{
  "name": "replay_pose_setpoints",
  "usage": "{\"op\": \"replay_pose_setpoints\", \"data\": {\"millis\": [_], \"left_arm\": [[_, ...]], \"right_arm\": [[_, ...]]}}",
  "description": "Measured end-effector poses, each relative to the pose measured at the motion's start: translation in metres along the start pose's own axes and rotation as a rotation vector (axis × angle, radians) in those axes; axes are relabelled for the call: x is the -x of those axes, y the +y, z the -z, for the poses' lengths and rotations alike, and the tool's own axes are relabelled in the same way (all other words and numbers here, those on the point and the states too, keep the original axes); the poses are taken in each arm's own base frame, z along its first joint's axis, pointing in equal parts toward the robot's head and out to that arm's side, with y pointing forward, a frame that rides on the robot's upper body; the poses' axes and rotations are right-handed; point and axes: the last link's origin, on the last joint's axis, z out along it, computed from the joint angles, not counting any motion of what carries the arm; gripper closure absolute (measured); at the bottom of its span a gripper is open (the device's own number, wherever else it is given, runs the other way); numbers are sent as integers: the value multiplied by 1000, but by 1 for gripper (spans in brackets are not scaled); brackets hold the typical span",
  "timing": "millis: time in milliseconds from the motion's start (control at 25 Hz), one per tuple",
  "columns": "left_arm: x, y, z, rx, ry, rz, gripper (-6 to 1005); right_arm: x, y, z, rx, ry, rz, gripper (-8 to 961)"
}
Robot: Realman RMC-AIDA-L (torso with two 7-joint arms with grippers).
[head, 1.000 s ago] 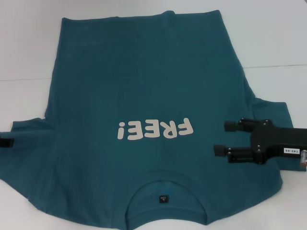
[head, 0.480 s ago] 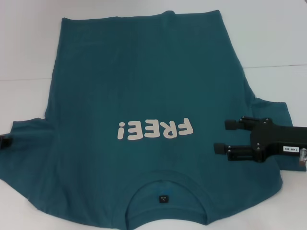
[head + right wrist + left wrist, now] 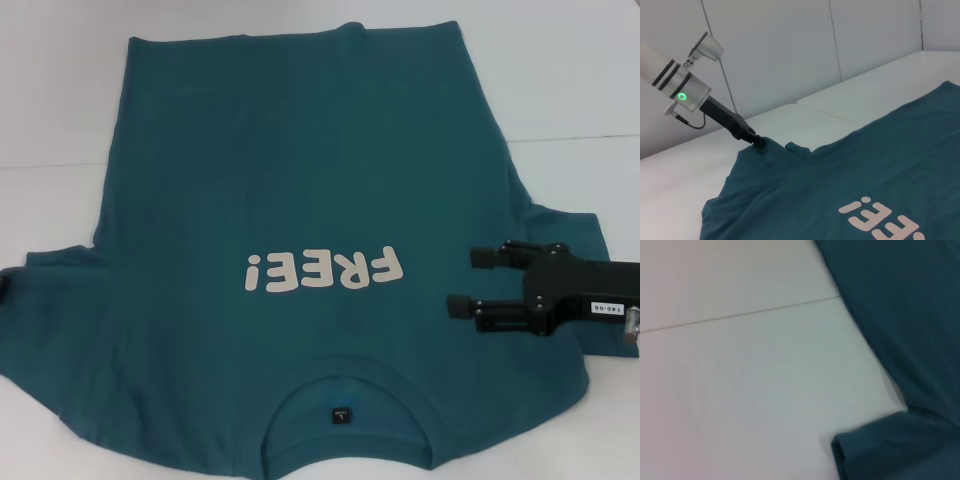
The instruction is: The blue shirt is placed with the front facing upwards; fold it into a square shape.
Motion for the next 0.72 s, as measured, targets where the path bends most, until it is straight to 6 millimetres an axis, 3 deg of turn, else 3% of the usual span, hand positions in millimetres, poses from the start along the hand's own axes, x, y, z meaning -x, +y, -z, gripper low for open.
{"op": "replay_pose_setpoints", "data": {"millis": [160,440,720], "left_arm": [[-8,-2,8,1,12,-2,979],[-27,0,22,27,11,-48,978],[-36,22,29,101,-21,-22,977]], "right_arm": [[0,0,1,-2,-1,0,39],[-1,0,2,-7,1,0,39],[-2,-1,3,-11,0,-4,39]]}}
